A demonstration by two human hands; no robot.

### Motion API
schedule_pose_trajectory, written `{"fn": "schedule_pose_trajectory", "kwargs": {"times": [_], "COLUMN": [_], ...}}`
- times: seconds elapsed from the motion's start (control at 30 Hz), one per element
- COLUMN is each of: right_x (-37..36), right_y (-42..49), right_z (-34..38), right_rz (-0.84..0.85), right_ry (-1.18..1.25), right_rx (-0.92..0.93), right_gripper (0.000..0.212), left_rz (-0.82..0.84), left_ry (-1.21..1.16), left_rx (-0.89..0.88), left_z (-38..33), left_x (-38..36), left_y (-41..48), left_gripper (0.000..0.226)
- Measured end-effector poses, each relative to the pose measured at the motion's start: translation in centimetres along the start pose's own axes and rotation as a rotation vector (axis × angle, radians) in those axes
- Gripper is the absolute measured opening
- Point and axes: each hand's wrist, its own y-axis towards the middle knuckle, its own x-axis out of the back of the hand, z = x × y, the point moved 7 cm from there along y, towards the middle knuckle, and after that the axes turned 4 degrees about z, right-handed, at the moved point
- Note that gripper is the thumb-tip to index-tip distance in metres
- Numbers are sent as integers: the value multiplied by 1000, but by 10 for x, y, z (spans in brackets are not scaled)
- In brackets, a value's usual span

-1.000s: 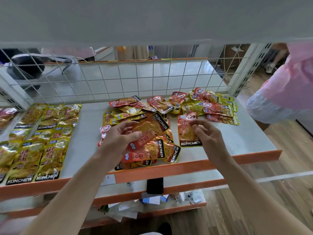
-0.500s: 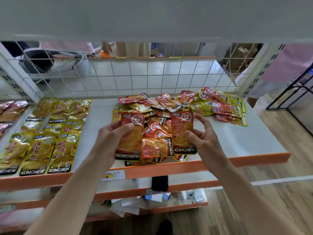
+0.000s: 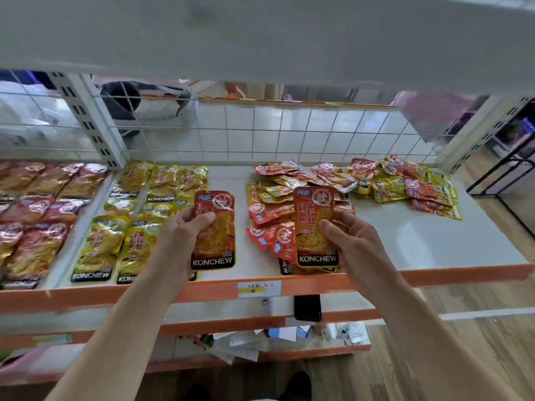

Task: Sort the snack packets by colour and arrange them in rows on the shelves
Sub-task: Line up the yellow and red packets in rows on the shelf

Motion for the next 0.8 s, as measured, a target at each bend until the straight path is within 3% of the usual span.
{"fn": "schedule_pose_trajectory", "kwargs": {"times": [0.2, 0.8], "right_x": [-48, -142], "right_y": [-10, -48], "right_z": [-14, -38], "right_rz": [-62, -58], "right_ry": [94, 185], "right_rx": [-31, -83], "right_gripper": [15, 17], "left_rz": [4, -48], "left_ry": [30, 37], "left_rx": [-16, 27], "left_z": [-17, -25], "left_x": [57, 147], "left_y": [-4, -45], "left_gripper": [13, 14]}}
